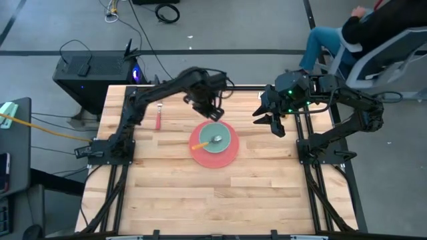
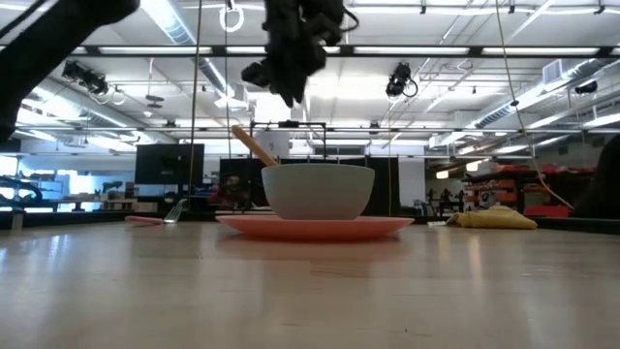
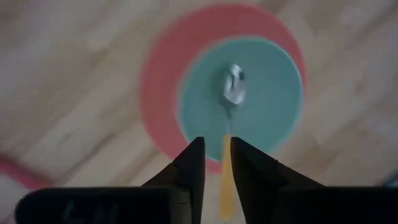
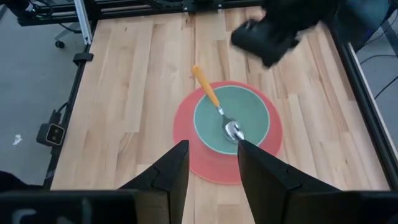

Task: Set table place
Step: Put the red fork to the left side of the pink plate

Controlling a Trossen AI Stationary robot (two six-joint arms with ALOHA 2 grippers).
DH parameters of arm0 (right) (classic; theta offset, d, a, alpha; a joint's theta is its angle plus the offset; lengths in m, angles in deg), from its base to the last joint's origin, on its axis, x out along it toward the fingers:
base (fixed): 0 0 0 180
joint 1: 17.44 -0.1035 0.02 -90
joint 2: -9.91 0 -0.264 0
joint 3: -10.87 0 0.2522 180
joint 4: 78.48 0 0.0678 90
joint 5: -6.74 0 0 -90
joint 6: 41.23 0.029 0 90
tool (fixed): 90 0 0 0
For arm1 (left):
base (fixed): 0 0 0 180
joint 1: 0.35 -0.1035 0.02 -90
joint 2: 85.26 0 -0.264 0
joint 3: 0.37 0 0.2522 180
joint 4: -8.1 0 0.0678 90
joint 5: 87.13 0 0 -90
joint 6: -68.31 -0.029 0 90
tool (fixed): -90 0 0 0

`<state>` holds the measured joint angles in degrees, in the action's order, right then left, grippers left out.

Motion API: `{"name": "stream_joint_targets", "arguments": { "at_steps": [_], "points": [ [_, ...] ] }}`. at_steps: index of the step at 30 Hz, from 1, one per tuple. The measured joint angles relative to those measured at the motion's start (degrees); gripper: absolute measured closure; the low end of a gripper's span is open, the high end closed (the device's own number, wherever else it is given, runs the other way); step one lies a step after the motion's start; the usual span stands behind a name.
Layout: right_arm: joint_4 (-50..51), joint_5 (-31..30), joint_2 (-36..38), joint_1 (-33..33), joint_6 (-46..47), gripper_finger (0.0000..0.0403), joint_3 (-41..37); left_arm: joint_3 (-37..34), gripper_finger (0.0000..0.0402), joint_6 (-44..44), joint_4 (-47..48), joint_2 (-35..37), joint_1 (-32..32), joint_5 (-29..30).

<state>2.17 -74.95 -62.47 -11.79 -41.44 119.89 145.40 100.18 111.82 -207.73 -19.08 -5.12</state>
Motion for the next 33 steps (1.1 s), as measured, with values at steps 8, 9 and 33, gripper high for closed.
{"name": "stream_joint_targets", "arguments": {
  "at_steps": [8,9,33],
  "points": [
    [0.1,-1.2,0.0,0.0,0.0,0.0259,0.0,-0.4,0.0321,8.4,0.0,8.4,-1.6,5.3],
    [0.1,-1.3,0.0,0.0,0.0,0.0259,0.0,-0.4,0.0322,9.4,0.0,9.0,-1.8,5.9],
    [0.5,-1.3,0.0,0.0,-0.7,0.0259,0.0,-3.3,0.0326,10.9,0.0,12.0,-3.1,13.5]
  ]
}}
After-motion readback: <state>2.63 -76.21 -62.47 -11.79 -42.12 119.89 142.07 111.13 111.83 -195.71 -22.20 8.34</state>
